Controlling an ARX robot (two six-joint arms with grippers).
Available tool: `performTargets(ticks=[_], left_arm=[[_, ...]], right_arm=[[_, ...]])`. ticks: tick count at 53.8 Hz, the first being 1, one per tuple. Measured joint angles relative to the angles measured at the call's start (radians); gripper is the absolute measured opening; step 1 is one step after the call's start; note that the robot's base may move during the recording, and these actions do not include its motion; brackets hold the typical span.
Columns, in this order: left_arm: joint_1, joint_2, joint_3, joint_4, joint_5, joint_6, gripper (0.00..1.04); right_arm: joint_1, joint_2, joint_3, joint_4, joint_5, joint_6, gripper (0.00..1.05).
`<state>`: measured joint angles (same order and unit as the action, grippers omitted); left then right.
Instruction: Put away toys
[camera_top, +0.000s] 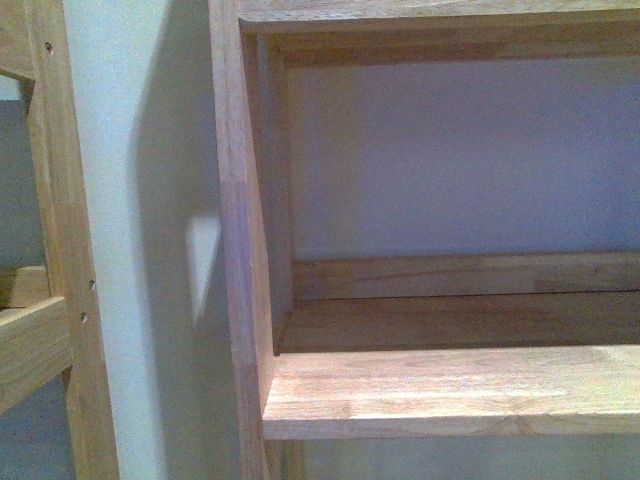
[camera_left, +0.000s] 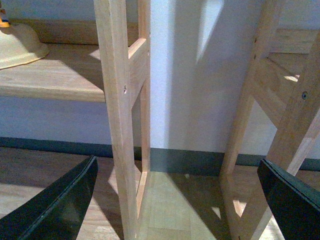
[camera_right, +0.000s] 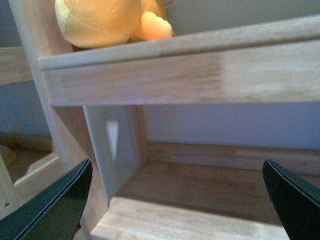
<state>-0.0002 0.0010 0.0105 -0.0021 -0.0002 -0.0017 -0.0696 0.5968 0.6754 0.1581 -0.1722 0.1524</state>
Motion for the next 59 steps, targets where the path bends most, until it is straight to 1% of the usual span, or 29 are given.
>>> performTargets(ticks=[7,9,11,13,15,17,28,32,33,35,38,40,41,44,59], left_arm=[[0.000,0.000,0.000,0.000,0.000,0.000,0.99],[0.000,0.000,0.000,0.000,0.000,0.000,0.99],[0.000,0.000,0.000,0.000,0.000,0.000,0.99],[0.000,0.000,0.000,0.000,0.000,0.000,0.99],[0.000,0.000,0.000,0.000,0.000,0.000,0.99],[0.000,0.000,0.000,0.000,0.000,0.000,0.99],[0.000,0.000,0.000,0.000,0.000,0.000,0.99],[0.000,0.000,0.000,0.000,0.000,0.000,0.99],[0.000,0.000,0.000,0.000,0.000,0.000,0.99],[0.000,0.000,0.000,0.000,0.000,0.000,0.99],[0.000,0.000,0.000,0.000,0.000,0.000,0.99],[0.000,0.000,0.000,0.000,0.000,0.000,0.99],[0.000,0.000,0.000,0.000,0.000,0.000,0.99],[0.000,0.000,0.000,0.000,0.000,0.000,0.99],[0.000,0.000,0.000,0.000,0.000,0.000,0.99]], right_arm=[[-0.057,-0.115,-0.071,-0.050,-0.027,0.013,1.04],[-0.067,-0.146,-0.081,-0.082,-0.012,0.002,1.03],[-0.035,-0.182,-0.072,-0.195,0.079,-0.033,0.96],[0.002,-0.204,-0.075,-0.267,0.124,-0.060,0.91],[0.032,-0.226,-0.091,-0.314,0.153,-0.080,0.86],[0.048,-0.245,-0.118,-0.327,0.154,-0.097,0.81],[0.064,-0.312,-0.270,-0.289,0.171,-0.130,0.53],[0.066,-0.352,-0.331,-0.262,0.171,-0.139,0.38],[0.066,-0.356,-0.337,-0.259,0.171,-0.140,0.36],[0.066,-0.370,-0.360,-0.249,0.171,-0.142,0.29],[0.066,-0.383,-0.383,-0.241,0.171,-0.143,0.22],[0.066,-0.394,-0.405,-0.234,0.171,-0.144,0.15],[0.066,-0.401,-0.415,-0.230,0.171,-0.146,0.14],[0.066,-0.419,-0.447,-0.219,0.171,-0.146,0.16],[0.066,-0.471,-0.527,-0.190,0.171,-0.146,0.16]])
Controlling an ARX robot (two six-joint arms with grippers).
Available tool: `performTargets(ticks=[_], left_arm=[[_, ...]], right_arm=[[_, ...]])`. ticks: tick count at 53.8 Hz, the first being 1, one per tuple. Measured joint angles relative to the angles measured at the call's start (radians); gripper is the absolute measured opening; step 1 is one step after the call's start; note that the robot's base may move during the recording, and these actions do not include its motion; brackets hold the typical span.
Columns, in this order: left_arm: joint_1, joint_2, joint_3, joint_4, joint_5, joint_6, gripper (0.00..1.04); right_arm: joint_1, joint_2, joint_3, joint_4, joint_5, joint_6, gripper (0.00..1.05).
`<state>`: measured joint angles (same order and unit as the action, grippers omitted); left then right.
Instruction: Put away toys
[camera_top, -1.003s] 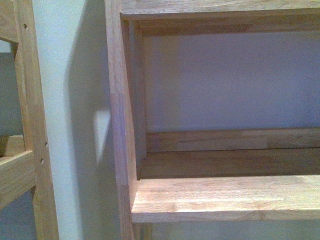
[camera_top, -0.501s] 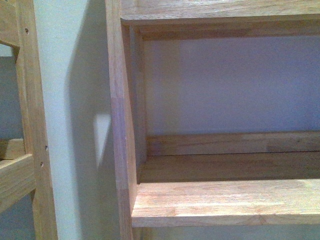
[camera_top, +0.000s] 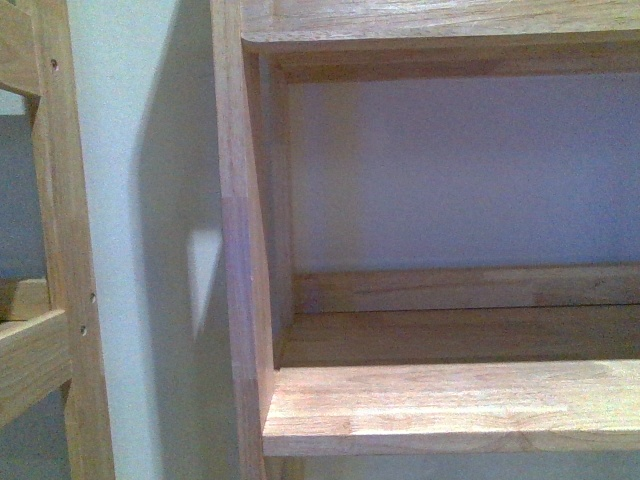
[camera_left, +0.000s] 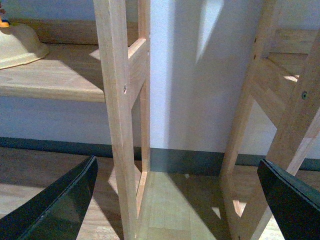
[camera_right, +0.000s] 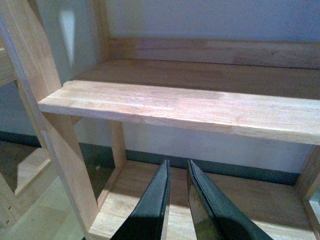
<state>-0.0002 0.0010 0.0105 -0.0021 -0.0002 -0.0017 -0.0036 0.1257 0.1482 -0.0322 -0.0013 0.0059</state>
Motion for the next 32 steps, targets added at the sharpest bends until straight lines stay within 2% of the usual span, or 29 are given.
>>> performTargets(ticks=[32], left_arm=[[0.000,0.000,0.000,0.000,0.000,0.000,0.99]], right_arm=[[0.000,-0.065,-0.083,0.021,0.000,0.000,0.16]])
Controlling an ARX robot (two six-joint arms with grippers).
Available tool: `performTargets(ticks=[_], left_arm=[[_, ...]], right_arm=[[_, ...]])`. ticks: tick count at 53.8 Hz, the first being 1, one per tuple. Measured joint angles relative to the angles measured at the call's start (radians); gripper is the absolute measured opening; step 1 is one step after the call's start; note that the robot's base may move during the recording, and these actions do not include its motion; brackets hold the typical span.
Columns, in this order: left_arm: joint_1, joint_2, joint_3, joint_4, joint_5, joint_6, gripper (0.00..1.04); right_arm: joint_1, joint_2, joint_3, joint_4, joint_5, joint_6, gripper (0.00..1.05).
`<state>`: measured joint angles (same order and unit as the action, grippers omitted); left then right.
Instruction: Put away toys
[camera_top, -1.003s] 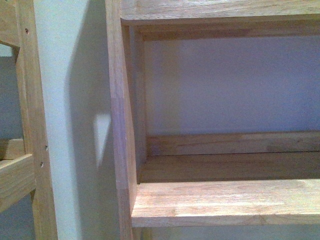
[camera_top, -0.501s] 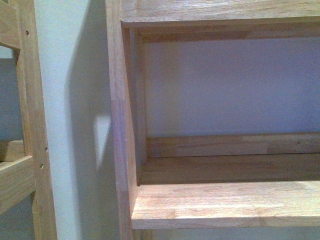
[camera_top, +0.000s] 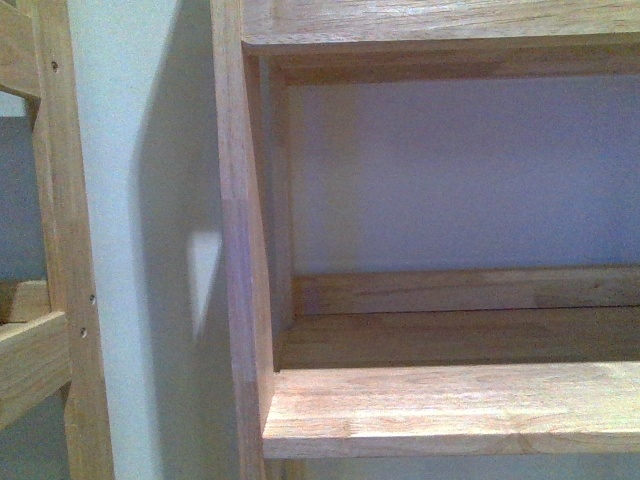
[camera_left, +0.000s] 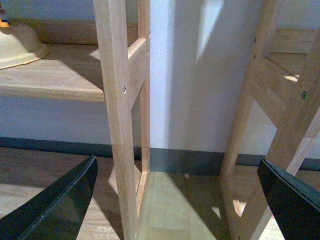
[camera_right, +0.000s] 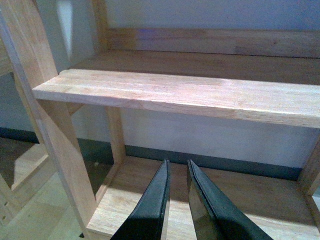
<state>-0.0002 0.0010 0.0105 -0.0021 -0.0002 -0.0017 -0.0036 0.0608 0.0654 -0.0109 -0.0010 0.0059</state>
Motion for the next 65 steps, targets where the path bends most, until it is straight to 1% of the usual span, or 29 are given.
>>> performTargets(ticks=[14,32,34,38,41,50,55,61,62,65], left_arm=[[0.000,0.000,0.000,0.000,0.000,0.000,0.99],[0.000,0.000,0.000,0.000,0.000,0.000,0.99],[0.000,0.000,0.000,0.000,0.000,0.000,0.99],[0.000,0.000,0.000,0.000,0.000,0.000,0.99],[0.000,0.000,0.000,0.000,0.000,0.000,0.99],[0.000,0.000,0.000,0.000,0.000,0.000,0.99],[0.000,0.000,0.000,0.000,0.000,0.000,0.99],[0.000,0.000,0.000,0.000,0.000,0.000,0.99],[0.000,0.000,0.000,0.000,0.000,0.000,0.99],[0.000,0.000,0.000,0.000,0.000,0.000,0.99]], right_arm=[[0.000,-0.049,-0.053,0.006,0.000,0.000,0.16],[0.000,-0.053,-0.053,0.007,0.001,0.000,0.16],[0.000,-0.053,-0.053,0.007,0.001,-0.001,0.18],[0.000,-0.053,-0.053,0.007,0.001,-0.001,0.30],[0.000,-0.053,-0.053,0.007,0.001,-0.001,0.37],[0.000,-0.053,-0.053,0.007,0.001,-0.001,0.72],[0.000,-0.053,-0.053,0.007,0.001,-0.001,0.84],[0.000,-0.053,-0.053,0.007,0.001,-0.001,1.03],[0.000,-0.053,-0.053,0.007,0.001,0.001,1.04],[0.000,-0.054,-0.053,0.007,0.001,-0.002,1.04]])
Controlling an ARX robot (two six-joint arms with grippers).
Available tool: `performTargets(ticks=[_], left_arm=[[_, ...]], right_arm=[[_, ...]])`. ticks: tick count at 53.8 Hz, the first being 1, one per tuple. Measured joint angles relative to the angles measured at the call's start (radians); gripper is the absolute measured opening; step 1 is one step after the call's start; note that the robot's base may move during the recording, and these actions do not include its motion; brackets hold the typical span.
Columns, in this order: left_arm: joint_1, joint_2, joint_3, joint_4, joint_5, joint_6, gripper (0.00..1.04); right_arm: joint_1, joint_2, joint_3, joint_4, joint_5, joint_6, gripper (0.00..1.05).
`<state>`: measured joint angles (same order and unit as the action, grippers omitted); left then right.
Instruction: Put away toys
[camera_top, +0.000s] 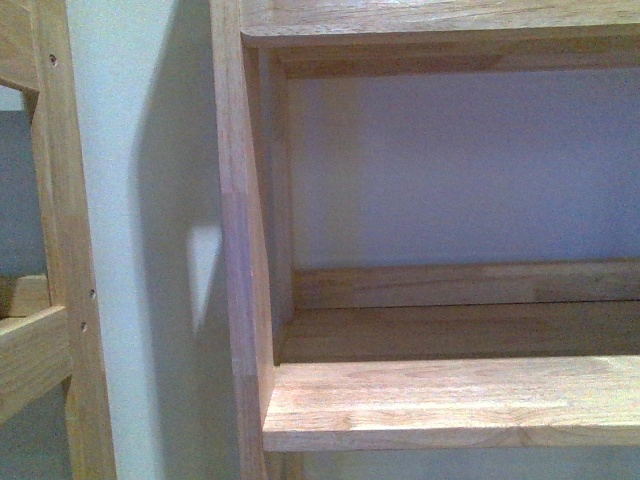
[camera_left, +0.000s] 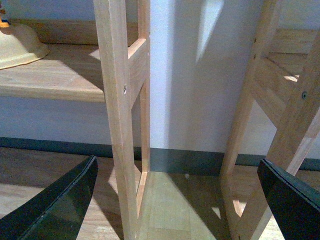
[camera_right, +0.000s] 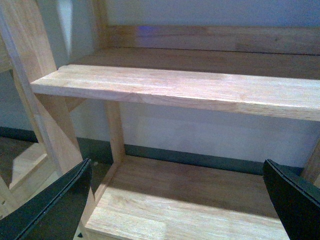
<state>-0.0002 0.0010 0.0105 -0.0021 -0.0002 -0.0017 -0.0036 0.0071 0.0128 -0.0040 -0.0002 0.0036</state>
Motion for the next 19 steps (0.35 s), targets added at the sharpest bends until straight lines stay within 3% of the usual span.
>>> performTargets(ticks=[19], left_arm=[[0.000,0.000,0.000,0.000,0.000,0.000,0.99]], right_arm=[[0.000,0.000,0.000,0.000,0.000,0.000,1.04]])
